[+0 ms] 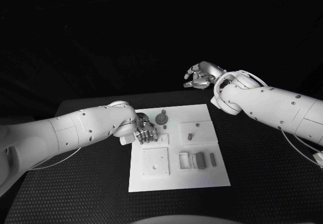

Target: Assemble the parts on the task board

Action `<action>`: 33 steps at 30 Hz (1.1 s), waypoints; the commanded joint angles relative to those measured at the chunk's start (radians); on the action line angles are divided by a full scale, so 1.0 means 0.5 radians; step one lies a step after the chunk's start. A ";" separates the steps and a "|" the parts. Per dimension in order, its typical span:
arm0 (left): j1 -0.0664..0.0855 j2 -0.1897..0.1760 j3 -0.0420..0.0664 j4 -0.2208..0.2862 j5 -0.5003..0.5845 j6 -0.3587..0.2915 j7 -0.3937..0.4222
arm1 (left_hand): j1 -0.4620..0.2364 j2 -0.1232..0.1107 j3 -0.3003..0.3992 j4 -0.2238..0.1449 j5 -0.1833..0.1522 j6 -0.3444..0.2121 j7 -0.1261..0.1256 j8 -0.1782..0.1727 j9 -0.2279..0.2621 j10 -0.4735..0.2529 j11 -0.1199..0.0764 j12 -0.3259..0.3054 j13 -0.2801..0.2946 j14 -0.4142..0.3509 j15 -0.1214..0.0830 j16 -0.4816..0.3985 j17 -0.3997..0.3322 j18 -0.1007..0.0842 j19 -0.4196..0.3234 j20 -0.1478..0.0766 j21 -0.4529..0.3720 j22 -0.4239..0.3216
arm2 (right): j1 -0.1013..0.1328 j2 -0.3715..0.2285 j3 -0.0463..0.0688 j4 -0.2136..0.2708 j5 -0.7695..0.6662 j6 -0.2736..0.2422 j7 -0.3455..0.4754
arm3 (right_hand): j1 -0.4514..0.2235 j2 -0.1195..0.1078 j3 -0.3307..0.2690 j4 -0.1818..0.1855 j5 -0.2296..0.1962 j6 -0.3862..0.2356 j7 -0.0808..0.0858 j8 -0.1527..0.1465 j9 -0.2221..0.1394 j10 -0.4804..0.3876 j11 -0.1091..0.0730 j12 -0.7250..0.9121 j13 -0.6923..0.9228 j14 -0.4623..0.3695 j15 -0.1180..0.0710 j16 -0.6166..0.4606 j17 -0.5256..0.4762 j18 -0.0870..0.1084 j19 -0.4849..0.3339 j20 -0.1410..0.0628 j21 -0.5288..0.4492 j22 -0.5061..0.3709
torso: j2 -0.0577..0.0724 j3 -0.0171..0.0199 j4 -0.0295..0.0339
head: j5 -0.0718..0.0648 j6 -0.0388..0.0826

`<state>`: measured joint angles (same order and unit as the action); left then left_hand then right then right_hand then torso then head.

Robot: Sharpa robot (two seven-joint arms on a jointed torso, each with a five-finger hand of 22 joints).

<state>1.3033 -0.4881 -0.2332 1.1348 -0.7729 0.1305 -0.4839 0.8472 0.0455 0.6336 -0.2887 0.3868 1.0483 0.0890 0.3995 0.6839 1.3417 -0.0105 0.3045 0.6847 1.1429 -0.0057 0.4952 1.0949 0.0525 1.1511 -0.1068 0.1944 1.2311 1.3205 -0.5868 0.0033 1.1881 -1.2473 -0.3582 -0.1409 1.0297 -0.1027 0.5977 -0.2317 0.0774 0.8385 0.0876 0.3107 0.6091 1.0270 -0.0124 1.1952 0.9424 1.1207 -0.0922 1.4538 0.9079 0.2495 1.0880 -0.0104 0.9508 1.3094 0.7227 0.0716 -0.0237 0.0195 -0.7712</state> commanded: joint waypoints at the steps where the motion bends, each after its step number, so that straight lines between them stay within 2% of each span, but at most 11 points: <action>1: -0.004 0.011 -0.001 -0.007 -0.015 0.020 0.012 | 0.020 0.029 0.016 -0.001 0.002 0.071 -0.051 0.012 0.003 -0.009 -0.001 0.009 0.002 -0.015 -0.002 0.008 -0.003 -0.002 -0.001 0.001 0.001 0.003 | 0.000 0.004 0.001 0.005 0.001 0.028 0.014 | 0.009 0.013 0.002 -0.010 0.004 0.219 0.068 -0.007 0.001 -0.152 0.050 -0.006 -0.002 -0.021 0.000 -0.010 0.002 0.025 -0.013 0.006 -0.013 0.029 | 0.000 0.0004 0.000 | 0.002 0.000; 6: -0.020 0.015 -0.001 -0.009 -0.015 0.009 0.013 | 0.020 0.029 0.017 0.000 0.002 0.070 -0.050 0.011 0.005 -0.011 -0.001 0.010 0.003 -0.016 -0.002 0.009 -0.004 -0.002 -0.002 0.002 0.000 0.004 | 0.000 0.006 0.001 0.005 0.001 0.030 0.014 | 0.009 0.012 0.001 -0.010 0.004 0.219 0.068 -0.007 0.001 -0.152 0.050 -0.006 -0.002 -0.021 0.000 -0.010 0.002 0.025 -0.013 0.006 -0.014 0.029 | 0.000 0.0014 -0.002 | 0.000 0.000; 15: -0.024 0.019 -0.001 -0.006 -0.015 -0.016 0.004 | 0.012 0.029 0.012 0.004 -0.012 0.067 -0.047 0.006 0.012 -0.016 0.000 0.014 0.006 -0.020 -0.001 0.014 -0.008 -0.003 -0.001 0.003 -0.003 0.010 | 0.000 0.006 0.001 0.003 0.004 0.041 0.014 | 0.008 0.013 0.001 -0.010 0.004 0.220 0.068 -0.008 0.002 -0.152 0.050 -0.006 -0.003 -0.021 0.000 -0.010 0.002 0.025 -0.013 0.007 -0.014 0.029 | -0.002 0.0041 -0.003 | -0.003 0.000; 17: -0.024 0.020 -0.001 -0.004 -0.015 -0.007 0.002 | 0.004 0.028 0.007 0.008 -0.095 0.063 -0.046 -0.003 0.025 -0.023 0.000 0.020 0.011 -0.024 -0.001 0.023 -0.017 -0.001 0.000 0.003 -0.009 0.017 | 0.000 0.005 0.001 0.003 0.005 0.043 0.014 | 0.008 0.013 0.001 -0.010 0.004 0.220 0.068 -0.008 0.002 -0.153 0.050 -0.006 -0.003 -0.021 0.000 -0.010 0.002 0.025 -0.013 0.007 -0.014 0.029 | -0.001 0.0037 -0.003 | -0.004 -0.002; 20: -0.025 0.024 -0.001 -0.001 -0.015 -0.016 -0.002 | 0.000 -0.016 -0.005 0.054 -0.473 0.073 -0.050 -0.018 0.048 -0.028 -0.002 0.033 0.017 -0.027 -0.004 0.042 -0.036 0.001 0.010 0.004 -0.024 0.027 | 0.000 0.005 0.001 0.003 0.008 0.043 0.014 | 0.007 0.013 0.001 -0.009 0.003 0.219 0.068 -0.008 0.002 -0.153 0.050 -0.006 -0.003 -0.022 0.000 -0.010 0.002 0.025 -0.013 0.007 -0.014 0.029 | 0.000 0.0019 -0.002 | -0.005 -0.003; 22: -0.025 0.024 -0.001 0.000 -0.015 -0.025 -0.002 | -0.001 -0.050 -0.015 0.083 -0.629 0.074 -0.049 -0.029 0.059 -0.033 -0.002 0.037 0.018 -0.031 -0.004 0.051 -0.047 0.003 0.014 0.002 -0.036 0.031 | 0.000 0.005 0.001 0.004 0.008 0.043 0.013 | 0.006 0.013 0.000 -0.009 0.003 0.219 0.069 -0.008 0.002 -0.153 0.050 -0.006 -0.003 -0.022 0.000 -0.010 0.002 0.025 -0.013 0.007 -0.014 0.029 | -0.001 0.0009 -0.001 | -0.006 -0.001; 23: -0.025 0.024 -0.001 0.000 -0.015 -0.029 -0.002 | -0.010 -0.067 -0.025 0.094 -0.665 0.075 -0.049 -0.032 0.062 -0.033 -0.002 0.038 0.018 -0.032 -0.003 0.053 -0.050 0.003 0.016 0.001 -0.038 0.033 | 0.000 0.005 0.001 0.005 0.008 0.044 0.013 | 0.006 0.013 0.000 -0.009 0.003 0.219 0.069 -0.008 0.002 -0.153 0.050 -0.006 -0.003 -0.022 0.000 -0.010 0.002 0.025 -0.013 0.007 -0.014 0.029 | -0.001 0.0015 0.000 | -0.006 -0.001; 25: -0.025 0.022 -0.001 -0.001 -0.015 -0.033 -0.001 | -0.073 -0.131 -0.075 0.122 -0.678 0.070 -0.043 -0.036 0.065 -0.037 0.002 0.038 0.019 -0.034 0.001 0.056 -0.051 -0.002 0.017 0.006 -0.041 0.034 | 0.000 0.005 0.001 0.007 0.009 0.044 0.013 | 0.005 0.013 0.000 -0.008 0.003 0.219 0.069 -0.008 0.002 -0.153 0.050 -0.006 -0.003 -0.022 0.001 -0.011 0.002 0.025 -0.013 0.007 -0.014 0.029 | -0.001 0.0018 0.001 | -0.006 -0.001; 26: -0.025 0.020 -0.001 -0.001 -0.015 -0.032 0.000 | -0.122 -0.132 -0.133 0.130 -0.674 0.062 -0.043 -0.041 0.071 -0.043 0.000 0.037 0.020 -0.039 0.000 0.058 -0.053 0.006 0.013 0.000 -0.046 0.036 | 0.000 0.005 0.001 0.007 0.009 0.044 0.013 | 0.005 0.013 0.000 -0.008 0.003 0.219 0.069 -0.009 0.002 -0.153 0.050 -0.006 -0.003 -0.022 0.001 -0.011 0.002 0.025 -0.014 0.007 -0.014 0.029 | -0.001 0.0018 0.001 | -0.006 -0.001; 27: -0.025 0.017 -0.001 -0.001 -0.015 -0.030 0.001 | -0.147 -0.156 -0.164 0.129 -0.677 0.059 -0.041 -0.043 0.073 -0.046 0.002 0.037 0.020 -0.042 0.001 0.059 -0.053 0.003 0.011 0.004 -0.049 0.037 | 0.000 0.005 0.001 0.006 0.009 0.044 0.013 | 0.005 0.013 0.000 -0.008 0.003 0.219 0.069 -0.009 0.002 -0.153 0.050 -0.006 -0.003 -0.022 0.001 -0.011 0.002 0.025 -0.014 0.007 -0.014 0.029 | 0.000 0.0013 0.001 | -0.006 0.000; 33: -0.025 0.000 -0.001 0.005 -0.015 -0.020 0.008 | -0.250 -0.220 -0.255 0.155 -0.677 0.040 -0.036 -0.056 0.080 -0.065 0.005 0.033 0.021 -0.061 0.003 0.057 -0.058 0.007 0.000 0.006 -0.066 0.035 | 0.000 0.001 0.001 0.004 0.011 0.044 0.012 | 0.003 0.012 -0.001 -0.007 0.003 0.218 0.069 -0.009 0.001 -0.154 0.051 -0.006 -0.004 -0.023 0.001 -0.011 0.002 0.025 -0.014 0.008 -0.015 0.029 | -0.001 -0.0007 0.001 | -0.007 -0.001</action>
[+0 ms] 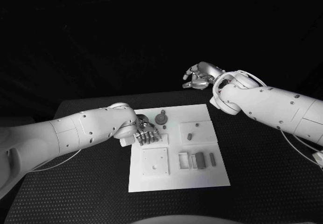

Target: Assemble the parts on the task board

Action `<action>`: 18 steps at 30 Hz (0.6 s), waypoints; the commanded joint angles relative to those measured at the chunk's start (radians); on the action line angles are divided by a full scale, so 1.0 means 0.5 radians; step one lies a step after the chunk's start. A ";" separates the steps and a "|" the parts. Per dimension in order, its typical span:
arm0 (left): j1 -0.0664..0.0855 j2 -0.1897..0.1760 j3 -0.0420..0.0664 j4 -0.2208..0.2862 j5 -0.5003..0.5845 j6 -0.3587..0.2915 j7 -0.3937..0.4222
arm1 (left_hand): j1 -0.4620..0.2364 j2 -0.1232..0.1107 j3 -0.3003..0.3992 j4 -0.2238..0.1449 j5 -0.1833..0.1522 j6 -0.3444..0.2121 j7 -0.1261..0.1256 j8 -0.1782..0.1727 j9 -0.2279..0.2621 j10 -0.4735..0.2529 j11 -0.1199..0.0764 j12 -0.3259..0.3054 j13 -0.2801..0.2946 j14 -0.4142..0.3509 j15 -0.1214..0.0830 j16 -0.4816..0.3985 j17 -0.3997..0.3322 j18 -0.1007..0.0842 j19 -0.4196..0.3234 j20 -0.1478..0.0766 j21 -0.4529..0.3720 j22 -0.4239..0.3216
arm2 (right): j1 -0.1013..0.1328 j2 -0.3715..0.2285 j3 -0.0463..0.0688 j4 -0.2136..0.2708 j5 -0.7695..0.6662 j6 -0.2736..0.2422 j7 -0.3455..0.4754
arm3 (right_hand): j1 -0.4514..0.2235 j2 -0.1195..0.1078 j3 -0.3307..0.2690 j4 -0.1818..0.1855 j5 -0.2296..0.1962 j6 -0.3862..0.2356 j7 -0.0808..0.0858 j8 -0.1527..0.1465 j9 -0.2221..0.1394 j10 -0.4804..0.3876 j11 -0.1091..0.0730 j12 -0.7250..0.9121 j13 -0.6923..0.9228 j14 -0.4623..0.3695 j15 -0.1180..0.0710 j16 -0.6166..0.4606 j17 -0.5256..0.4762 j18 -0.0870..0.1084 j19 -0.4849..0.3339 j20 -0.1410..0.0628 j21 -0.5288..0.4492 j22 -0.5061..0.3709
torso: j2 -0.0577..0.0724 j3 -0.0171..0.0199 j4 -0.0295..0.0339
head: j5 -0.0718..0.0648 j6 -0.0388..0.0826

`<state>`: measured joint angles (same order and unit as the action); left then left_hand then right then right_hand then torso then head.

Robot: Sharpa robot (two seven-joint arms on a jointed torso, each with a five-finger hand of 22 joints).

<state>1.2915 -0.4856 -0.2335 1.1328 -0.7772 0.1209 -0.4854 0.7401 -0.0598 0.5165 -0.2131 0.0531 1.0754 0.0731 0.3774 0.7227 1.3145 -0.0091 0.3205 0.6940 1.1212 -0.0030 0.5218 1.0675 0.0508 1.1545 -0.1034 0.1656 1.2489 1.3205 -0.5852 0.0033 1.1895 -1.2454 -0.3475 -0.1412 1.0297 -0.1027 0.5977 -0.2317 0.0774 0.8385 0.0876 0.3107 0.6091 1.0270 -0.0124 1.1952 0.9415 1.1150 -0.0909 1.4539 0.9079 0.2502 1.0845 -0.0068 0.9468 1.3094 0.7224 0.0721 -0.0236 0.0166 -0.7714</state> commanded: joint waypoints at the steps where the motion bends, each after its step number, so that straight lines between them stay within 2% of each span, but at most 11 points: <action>1: -0.001 -0.007 0.000 0.009 -0.006 -0.002 0.012 | -0.046 -0.016 -0.028 0.007 -0.009 -0.015 -0.004 -0.013 0.004 -0.012 0.002 0.000 0.003 -0.020 -0.003 0.004 -0.004 0.012 -0.008 -0.001 -0.011 -0.001 | 0.000 -0.003 0.001 0.001 0.008 0.023 0.013 | 0.003 0.012 -0.001 -0.007 0.003 0.218 0.069 -0.010 0.001 -0.154 0.051 -0.006 -0.002 -0.011 -0.002 -0.011 0.002 0.023 -0.007 0.001 -0.007 0.029 | 0.001 -0.0015 0.001 | -0.002 -0.001; 8: -0.001 -0.032 0.001 0.022 -0.006 -0.002 0.022 | -0.079 -0.036 -0.054 0.018 -0.009 -0.020 -0.004 -0.019 0.011 -0.019 0.002 0.001 0.005 -0.027 -0.003 0.007 -0.006 0.016 -0.010 0.000 -0.020 -0.001 | 0.000 -0.005 0.001 -0.003 0.010 0.020 0.014 | 0.001 0.011 -0.002 -0.006 0.003 0.217 0.069 -0.010 0.001 -0.155 0.051 -0.006 -0.002 -0.012 -0.001 -0.011 0.002 0.023 -0.007 0.001 -0.007 0.029 | 0.001 -0.0019 -0.001 | -0.003 0.001; 12: 0.000 -0.080 0.004 0.057 -0.006 0.024 0.023 | -0.088 -0.050 -0.061 0.019 -0.009 -0.027 -0.002 -0.025 0.014 -0.027 0.004 -0.001 0.005 -0.033 -0.001 0.007 -0.008 0.017 -0.012 0.001 -0.026 -0.001 | 0.000 -0.009 0.001 -0.007 0.011 0.020 0.014 | 0.000 0.011 -0.002 -0.005 0.003 0.217 0.070 -0.010 0.001 -0.155 0.051 -0.006 -0.002 -0.012 -0.001 -0.011 0.002 0.023 -0.008 0.001 -0.008 0.029 | 0.000 -0.0030 0.000 | -0.004 0.006; 15: 0.004 -0.124 0.028 0.084 -0.006 0.072 0.027 | -0.084 -0.036 -0.056 0.017 -0.009 -0.054 0.010 -0.043 0.015 -0.052 0.014 -0.010 0.004 -0.054 0.005 0.002 -0.012 0.017 -0.025 0.006 -0.040 -0.002 | 0.000 -0.013 0.001 -0.011 0.012 0.020 0.015 | -0.001 0.011 -0.002 -0.005 0.003 0.216 0.070 -0.011 0.001 -0.156 0.051 -0.006 -0.003 -0.012 -0.001 -0.012 0.002 0.023 -0.008 0.002 -0.008 0.029 | -0.001 -0.0023 0.002 | -0.004 0.010; 16: 0.004 -0.133 0.055 0.084 -0.006 0.079 0.027 | -0.074 -0.024 -0.052 0.009 -0.008 -0.071 0.018 -0.053 0.015 -0.065 0.019 -0.013 0.004 -0.067 0.010 -0.001 -0.014 0.016 -0.035 0.011 -0.047 -0.002 | 0.000 -0.014 0.001 -0.013 0.013 0.020 0.015 | -0.001 0.011 -0.002 -0.004 0.003 0.216 0.070 -0.011 0.001 -0.156 0.051 -0.006 -0.003 -0.012 -0.001 -0.012 0.002 0.023 -0.008 0.002 -0.008 0.029 | -0.001 -0.0021 0.003 | -0.005 0.013; 17: 0.004 -0.137 0.066 0.084 -0.006 0.080 0.026 | -0.069 -0.019 -0.050 0.006 -0.008 -0.081 0.023 -0.059 0.014 -0.067 0.020 -0.013 0.004 -0.071 0.011 -0.001 -0.014 0.016 -0.037 0.012 -0.050 -0.002 | 0.000 -0.014 0.001 -0.013 0.013 0.020 0.015 | -0.001 0.011 -0.002 -0.004 0.003 0.216 0.070 -0.011 0.001 -0.156 0.051 -0.006 -0.003 -0.012 -0.001 -0.012 0.002 0.023 -0.008 0.002 -0.008 0.029 | -0.001 -0.0023 0.003 | -0.005 0.013; 18: 0.005 -0.150 0.091 0.086 -0.006 0.079 0.025 | -0.056 -0.003 -0.045 -0.003 -0.007 -0.106 0.034 -0.074 0.011 -0.071 0.022 -0.011 0.006 -0.077 0.014 0.000 -0.015 0.015 -0.040 0.015 -0.053 -0.001 | 0.000 -0.016 0.001 -0.014 0.013 0.019 0.015 | -0.001 0.011 -0.002 -0.004 0.003 0.216 0.070 -0.011 0.002 -0.156 0.051 -0.006 -0.003 -0.012 -0.001 -0.012 0.002 0.023 -0.008 0.002 -0.008 0.029 | -0.001 -0.0019 0.003 | -0.005 0.015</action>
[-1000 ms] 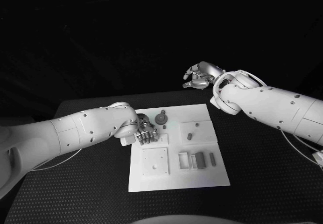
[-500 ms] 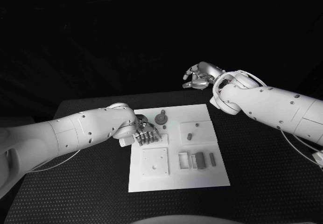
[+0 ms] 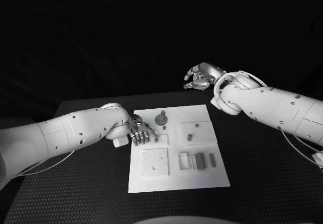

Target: Assemble the parts on the task board

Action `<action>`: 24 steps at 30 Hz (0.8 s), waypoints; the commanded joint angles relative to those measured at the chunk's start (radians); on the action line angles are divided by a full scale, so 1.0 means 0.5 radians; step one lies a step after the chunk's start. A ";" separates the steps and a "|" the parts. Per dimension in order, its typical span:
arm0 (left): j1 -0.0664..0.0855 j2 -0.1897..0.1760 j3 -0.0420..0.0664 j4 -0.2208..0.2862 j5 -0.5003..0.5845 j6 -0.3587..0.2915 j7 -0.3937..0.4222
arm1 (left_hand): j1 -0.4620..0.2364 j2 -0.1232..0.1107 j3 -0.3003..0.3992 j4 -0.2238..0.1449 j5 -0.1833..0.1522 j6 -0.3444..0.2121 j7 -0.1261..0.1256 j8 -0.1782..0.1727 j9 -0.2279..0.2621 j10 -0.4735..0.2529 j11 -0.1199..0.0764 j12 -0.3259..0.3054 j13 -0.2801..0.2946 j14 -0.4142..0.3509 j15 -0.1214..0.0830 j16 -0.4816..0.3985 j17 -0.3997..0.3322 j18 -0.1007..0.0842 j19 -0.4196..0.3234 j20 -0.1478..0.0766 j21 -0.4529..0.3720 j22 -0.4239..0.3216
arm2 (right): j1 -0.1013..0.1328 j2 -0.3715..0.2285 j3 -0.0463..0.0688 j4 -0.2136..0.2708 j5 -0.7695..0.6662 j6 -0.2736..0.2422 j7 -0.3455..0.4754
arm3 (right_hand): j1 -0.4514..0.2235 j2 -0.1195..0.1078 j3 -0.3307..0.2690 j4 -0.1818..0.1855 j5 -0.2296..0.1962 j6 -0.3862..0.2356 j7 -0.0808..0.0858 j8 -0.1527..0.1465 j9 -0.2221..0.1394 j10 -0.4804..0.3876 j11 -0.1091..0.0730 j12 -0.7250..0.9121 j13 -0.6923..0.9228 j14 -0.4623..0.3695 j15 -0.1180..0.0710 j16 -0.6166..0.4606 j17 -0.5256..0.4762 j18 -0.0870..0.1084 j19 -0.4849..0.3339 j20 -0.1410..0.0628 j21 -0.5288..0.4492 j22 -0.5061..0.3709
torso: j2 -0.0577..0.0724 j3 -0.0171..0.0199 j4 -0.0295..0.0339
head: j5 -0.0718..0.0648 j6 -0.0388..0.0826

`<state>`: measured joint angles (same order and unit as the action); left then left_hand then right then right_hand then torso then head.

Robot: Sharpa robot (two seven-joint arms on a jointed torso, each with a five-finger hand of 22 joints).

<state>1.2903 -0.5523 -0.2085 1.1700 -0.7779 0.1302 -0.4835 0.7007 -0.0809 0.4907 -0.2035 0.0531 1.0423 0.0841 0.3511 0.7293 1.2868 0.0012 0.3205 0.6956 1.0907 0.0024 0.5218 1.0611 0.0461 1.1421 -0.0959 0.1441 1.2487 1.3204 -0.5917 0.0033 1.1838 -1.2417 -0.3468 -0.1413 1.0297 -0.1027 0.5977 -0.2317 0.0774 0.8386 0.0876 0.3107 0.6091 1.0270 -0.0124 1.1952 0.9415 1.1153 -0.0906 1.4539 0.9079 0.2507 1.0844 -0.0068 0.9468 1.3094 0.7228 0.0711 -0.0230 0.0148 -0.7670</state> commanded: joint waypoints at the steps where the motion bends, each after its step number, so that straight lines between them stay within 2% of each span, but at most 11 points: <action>1: 0.010 -0.026 0.057 0.015 -0.005 0.055 0.020 | 0.029 0.048 0.009 -0.026 -0.007 -0.044 0.015 -0.024 -0.002 -0.018 0.003 -0.009 0.004 -0.018 0.004 0.002 -0.002 0.025 -0.016 0.001 -0.012 0.001 | 0.000 -0.005 0.001 -0.005 0.006 0.017 0.016 | -0.001 0.010 -0.002 -0.004 0.003 0.216 0.070 -0.011 0.001 -0.156 0.051 -0.006 -0.003 -0.013 -0.002 -0.012 0.002 0.022 -0.008 0.002 -0.008 0.029 | -0.001 0.0003 0.001 | 0.000 0.011; 4: 0.031 -0.061 0.118 0.022 -0.005 0.059 0.013 | 0.050 0.079 0.013 -0.044 -0.005 -0.069 0.027 -0.041 -0.002 -0.023 0.005 -0.002 0.009 -0.023 0.006 0.009 -0.003 0.026 -0.015 0.004 -0.016 0.006 | 0.000 -0.010 0.001 -0.009 0.013 0.017 0.017 | -0.001 0.010 -0.002 -0.004 0.004 0.216 0.070 -0.011 0.001 -0.156 0.051 -0.006 -0.003 -0.013 -0.002 -0.012 0.002 0.022 -0.008 0.002 -0.008 0.029 | 0.000 -0.0005 0.000 | -0.001 0.023; 6: 0.056 -0.083 0.138 0.026 -0.005 0.074 0.004 | 0.063 0.098 0.013 -0.060 -0.004 -0.102 0.040 -0.062 -0.005 -0.025 0.007 0.006 0.013 -0.023 0.006 0.016 -0.005 0.027 -0.012 0.005 -0.019 0.010 | 0.000 -0.011 0.001 -0.015 0.015 0.017 0.018 | -0.001 0.009 -0.002 -0.004 0.004 0.214 0.070 -0.012 0.001 -0.156 0.052 -0.006 -0.003 -0.013 -0.001 -0.012 0.002 0.022 -0.008 0.002 -0.008 0.029 | 0.000 -0.0010 0.000 | -0.001 0.028; 10: 0.126 -0.122 0.153 0.019 -0.060 0.095 -0.011 | 0.089 0.136 0.020 -0.082 0.005 -0.130 0.052 -0.081 -0.006 -0.034 0.013 0.012 0.015 -0.028 0.008 0.021 -0.011 0.027 -0.011 0.006 -0.025 0.016 | 0.000 -0.012 0.001 -0.027 0.016 0.018 0.019 | -0.001 0.008 -0.002 -0.004 0.004 0.213 0.071 -0.013 0.001 -0.156 0.052 -0.006 -0.003 -0.013 -0.001 -0.012 0.003 0.022 -0.008 0.002 -0.008 0.029 | 0.000 -0.0004 -0.001 | 0.001 0.037; 13: 0.167 -0.131 0.157 -0.008 -0.183 0.045 0.006 | 0.092 0.140 0.017 -0.093 0.005 -0.153 0.061 -0.095 -0.007 -0.042 0.019 0.014 0.015 -0.032 0.010 0.024 -0.016 0.026 -0.011 0.008 -0.030 0.018 | 0.000 -0.014 0.001 -0.028 0.017 0.018 0.020 | -0.001 0.008 -0.002 -0.004 0.004 0.212 0.071 -0.014 0.001 -0.156 0.052 -0.006 -0.003 -0.014 -0.001 -0.012 0.003 0.022 -0.008 0.002 -0.008 0.029 | 0.000 0.0005 0.001 | 0.003 0.038; 15: 0.183 -0.121 0.157 -0.052 -0.235 0.017 0.013 | 0.100 0.140 0.019 -0.101 0.006 -0.158 0.062 -0.099 -0.006 -0.045 0.021 0.016 0.015 -0.033 0.010 0.025 -0.019 0.027 -0.010 0.008 -0.032 0.019 | 0.000 -0.015 0.001 -0.030 0.017 0.018 0.020 | -0.002 0.008 -0.002 -0.003 0.004 0.212 0.071 -0.014 0.001 -0.156 0.052 -0.006 -0.003 -0.014 -0.001 -0.012 0.003 0.022 -0.008 0.002 -0.008 0.029 | 0.000 0.0006 0.002 | 0.005 0.040; 17: 0.187 -0.101 0.158 -0.114 -0.295 0.016 0.014 | 0.106 0.144 0.022 -0.106 0.009 -0.153 0.059 -0.097 -0.004 -0.042 0.018 0.020 0.016 -0.030 0.009 0.028 -0.021 0.027 -0.007 0.008 -0.033 0.021 | 0.000 -0.014 0.001 -0.031 0.017 0.018 0.020 | -0.002 0.008 -0.002 -0.003 0.004 0.212 0.072 -0.014 0.001 -0.157 0.052 -0.006 -0.003 -0.014 -0.001 -0.012 0.003 0.022 -0.008 0.002 -0.008 0.029 | 0.000 0.0001 0.003 | 0.005 0.041; 21: 0.186 -0.040 0.157 -0.257 -0.384 0.009 0.014 | 0.086 0.109 0.018 -0.091 0.009 -0.205 0.078 -0.142 -0.024 -0.046 0.030 0.031 0.016 -0.029 0.008 0.038 -0.033 0.029 0.003 0.007 -0.042 0.026 | 0.000 -0.011 0.001 -0.031 0.017 0.019 0.021 | -0.002 0.008 -0.002 -0.002 0.004 0.211 0.072 -0.015 0.001 -0.157 0.053 -0.006 -0.004 -0.014 -0.001 -0.012 0.003 0.022 -0.008 0.002 -0.009 0.029 | 0.002 0.0003 -0.002 | 0.017 0.051; 24: 0.183 -0.006 0.156 -0.320 -0.421 0.017 0.016 | 0.064 0.090 0.016 -0.069 0.006 -0.221 0.085 -0.159 -0.035 -0.049 0.035 0.035 0.015 -0.031 0.009 0.042 -0.038 0.029 0.006 0.008 -0.049 0.029 | -0.001 -0.009 0.001 -0.031 0.017 0.021 0.022 | -0.002 0.008 -0.002 -0.002 0.004 0.211 0.072 -0.015 0.001 -0.157 0.053 -0.006 -0.004 -0.014 0.000 -0.012 0.003 0.022 -0.008 0.002 -0.009 0.029 | 0.004 0.0001 -0.004 | 0.017 0.064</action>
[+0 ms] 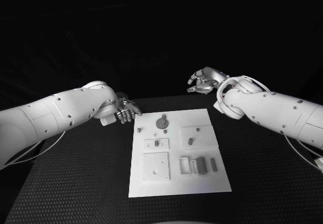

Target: Assemble the parts on the task board

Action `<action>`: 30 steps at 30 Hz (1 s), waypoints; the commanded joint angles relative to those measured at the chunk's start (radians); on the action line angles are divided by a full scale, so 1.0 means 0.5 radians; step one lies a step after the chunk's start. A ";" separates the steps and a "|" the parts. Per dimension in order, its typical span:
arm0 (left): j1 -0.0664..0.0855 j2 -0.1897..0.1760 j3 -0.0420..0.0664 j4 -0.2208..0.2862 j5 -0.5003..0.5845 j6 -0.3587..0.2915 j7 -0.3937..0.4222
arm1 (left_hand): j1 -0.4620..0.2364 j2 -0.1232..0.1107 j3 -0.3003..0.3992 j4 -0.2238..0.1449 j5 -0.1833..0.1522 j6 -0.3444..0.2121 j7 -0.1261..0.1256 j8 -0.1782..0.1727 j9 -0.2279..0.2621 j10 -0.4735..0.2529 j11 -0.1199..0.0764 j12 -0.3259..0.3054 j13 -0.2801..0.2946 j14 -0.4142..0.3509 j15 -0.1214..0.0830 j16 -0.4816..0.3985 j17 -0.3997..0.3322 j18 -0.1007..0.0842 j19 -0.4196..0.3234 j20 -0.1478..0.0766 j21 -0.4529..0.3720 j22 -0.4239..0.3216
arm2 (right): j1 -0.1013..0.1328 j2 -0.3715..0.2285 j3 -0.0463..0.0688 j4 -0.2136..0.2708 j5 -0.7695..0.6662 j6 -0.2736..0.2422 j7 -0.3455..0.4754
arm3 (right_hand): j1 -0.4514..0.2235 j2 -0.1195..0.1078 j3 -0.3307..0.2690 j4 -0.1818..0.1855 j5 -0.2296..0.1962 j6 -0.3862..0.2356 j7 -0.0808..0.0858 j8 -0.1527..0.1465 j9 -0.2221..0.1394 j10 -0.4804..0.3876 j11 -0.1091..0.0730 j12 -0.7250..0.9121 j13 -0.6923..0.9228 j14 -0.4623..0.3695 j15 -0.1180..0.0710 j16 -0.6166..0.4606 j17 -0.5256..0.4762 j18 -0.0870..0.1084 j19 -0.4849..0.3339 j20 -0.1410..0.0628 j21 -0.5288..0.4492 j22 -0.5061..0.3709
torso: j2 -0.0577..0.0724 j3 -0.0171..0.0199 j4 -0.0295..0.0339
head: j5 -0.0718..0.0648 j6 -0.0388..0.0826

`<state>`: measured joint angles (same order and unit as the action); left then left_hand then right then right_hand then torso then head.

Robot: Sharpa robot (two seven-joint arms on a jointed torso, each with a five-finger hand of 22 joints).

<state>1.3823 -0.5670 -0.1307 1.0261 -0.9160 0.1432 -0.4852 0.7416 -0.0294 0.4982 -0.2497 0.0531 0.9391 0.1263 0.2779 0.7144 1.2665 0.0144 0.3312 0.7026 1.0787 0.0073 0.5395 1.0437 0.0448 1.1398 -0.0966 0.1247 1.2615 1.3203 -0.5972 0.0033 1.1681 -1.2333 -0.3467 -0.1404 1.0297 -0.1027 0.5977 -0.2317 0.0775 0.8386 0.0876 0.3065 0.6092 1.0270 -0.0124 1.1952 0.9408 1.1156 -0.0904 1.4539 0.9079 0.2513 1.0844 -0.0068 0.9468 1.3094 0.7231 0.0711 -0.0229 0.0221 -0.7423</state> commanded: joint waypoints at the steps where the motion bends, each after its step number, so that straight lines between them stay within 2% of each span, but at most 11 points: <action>1: -0.007 0.043 0.000 -0.074 -0.200 -0.006 0.020 | -0.032 -0.020 -0.002 0.039 0.002 -0.014 0.001 -0.016 -0.008 -0.011 0.009 0.016 0.001 -0.009 -0.001 0.008 -0.006 0.031 0.010 0.009 -0.013 0.004 | -0.001 0.003 0.001 0.001 0.001 0.021 0.020 | -0.003 0.008 -0.002 -0.002 0.004 0.210 0.072 -0.007 0.001 -0.157 0.053 -0.006 -0.002 -0.014 -0.001 -0.012 0.003 0.021 -0.008 0.002 -0.009 0.029 | 0.003 -0.0005 -0.004 | -0.003 0.037; 4: -0.020 0.060 -0.001 -0.118 -0.260 0.017 0.028 | -0.067 -0.045 -0.015 0.065 -0.006 -0.020 0.004 -0.023 -0.012 -0.015 0.011 0.018 0.001 -0.014 0.001 0.011 -0.008 0.032 0.009 0.010 -0.019 0.005 | -0.001 0.004 0.001 0.000 0.001 0.022 0.020 | -0.004 0.007 -0.002 -0.001 0.004 0.210 0.073 -0.007 0.001 -0.157 0.053 -0.005 -0.002 -0.015 0.000 -0.012 0.003 0.021 -0.008 0.002 -0.009 0.029 | 0.002 0.0005 -0.005 | 0.001 0.038; 9: -0.043 0.098 -0.003 -0.188 -0.334 0.046 0.046 | -0.051 -0.067 -0.008 0.059 -0.006 -0.036 0.008 -0.035 -0.017 -0.022 0.015 0.020 0.002 -0.020 0.001 0.014 -0.010 0.034 0.006 0.011 -0.025 0.010 | -0.001 0.003 0.001 0.001 0.001 0.024 0.020 | -0.005 0.007 -0.003 0.000 0.004 0.210 0.073 -0.007 0.001 -0.157 0.054 -0.005 -0.003 -0.015 0.000 -0.012 0.003 0.021 -0.008 0.002 -0.009 0.029 | 0.000 0.0019 -0.001 | 0.005 0.025; 11: -0.065 0.113 -0.003 -0.216 -0.334 0.046 0.051 | -0.044 -0.072 -0.005 0.056 -0.006 -0.042 0.011 -0.040 -0.019 -0.025 0.017 0.021 0.002 -0.023 0.002 0.016 -0.011 0.034 0.005 0.011 -0.027 0.012 | -0.001 0.005 0.001 0.002 0.001 0.023 0.020 | -0.005 0.007 -0.003 0.001 0.004 0.210 0.073 -0.007 0.001 -0.157 0.054 -0.005 -0.003 -0.015 0.000 -0.012 0.003 0.021 -0.008 0.002 -0.009 0.029 | 0.000 0.0020 -0.002 | 0.006 0.016; 13: -0.082 0.128 -0.003 -0.242 -0.334 0.055 0.058 | -0.043 -0.081 -0.004 0.058 -0.006 -0.081 0.022 -0.064 -0.029 -0.030 0.026 0.023 0.001 -0.027 0.004 0.018 -0.012 0.034 0.006 0.013 -0.031 0.015 | -0.001 0.006 0.001 0.004 0.001 0.021 0.019 | -0.006 0.006 -0.003 0.001 0.004 0.210 0.073 -0.008 0.001 -0.157 0.054 -0.005 -0.003 -0.015 0.000 -0.012 0.003 0.021 -0.008 0.002 -0.009 0.029 | 0.000 0.0021 -0.003 | 0.008 0.015; 20: -0.139 0.162 -0.011 -0.283 -0.332 0.095 0.094 | -0.087 -0.106 -0.015 0.096 -0.007 -0.097 0.030 -0.082 -0.045 -0.038 0.033 0.027 0.001 -0.035 0.007 0.023 -0.015 0.034 0.003 0.016 -0.041 0.020 | -0.001 0.006 0.001 0.006 0.001 0.023 0.019 | -0.007 0.006 -0.003 0.002 0.003 0.209 0.073 -0.008 0.001 -0.157 0.054 -0.005 -0.003 -0.015 0.000 -0.012 0.003 0.021 -0.008 0.003 -0.009 0.029 | 0.003 0.0020 -0.005 | 0.005 0.009; 25: -0.159 0.179 -0.011 -0.295 -0.281 0.102 0.106 | -0.138 -0.107 -0.020 0.144 -0.008 -0.094 0.030 -0.086 -0.054 -0.042 0.033 0.031 0.002 -0.041 0.007 0.029 -0.016 0.037 0.002 0.017 -0.051 0.024 | -0.001 0.008 0.001 0.005 0.001 0.023 0.019 | -0.008 0.006 -0.003 0.003 0.004 0.209 0.073 -0.008 0.001 -0.157 0.054 -0.005 -0.003 -0.015 0.001 -0.012 0.003 0.021 -0.008 0.003 -0.009 0.029 | 0.002 0.0016 -0.004 | -0.001 0.002; 30: -0.162 0.182 -0.011 -0.293 -0.254 0.089 0.117 | -0.149 -0.102 -0.020 0.154 -0.008 -0.089 0.028 -0.085 -0.055 -0.043 0.032 0.034 0.003 -0.042 0.007 0.032 -0.016 0.038 0.002 0.017 -0.053 0.027 | -0.002 0.012 0.001 0.001 0.001 0.024 0.019 | -0.008 0.006 -0.003 0.003 0.004 0.209 0.073 -0.008 0.001 -0.157 0.054 -0.004 -0.003 -0.015 0.001 -0.012 0.003 0.021 -0.007 0.003 -0.009 0.029 | 0.003 0.0021 -0.003 | -0.006 -0.006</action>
<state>1.3008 -0.4773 -0.1370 0.8790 -1.0616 0.1745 -0.4482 0.6774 -0.0831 0.4889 -0.1794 0.0531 0.8999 0.1407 0.2390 0.6885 1.2506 0.0304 0.3437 0.7033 1.0633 0.0112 0.5497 1.0365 0.0535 1.1399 -0.0965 0.1047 1.2737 1.3199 -0.5929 0.0033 1.1686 -1.2319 -0.3451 -0.1397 1.0297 -0.1027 0.5977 -0.2317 0.0775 0.8386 0.0876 0.3066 0.6092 1.0270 -0.0124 1.1952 0.9410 1.1172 -0.0888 1.4539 0.9080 0.2478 1.0844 -0.0068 0.9469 1.3095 0.7242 0.0721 -0.0249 0.0212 -0.7424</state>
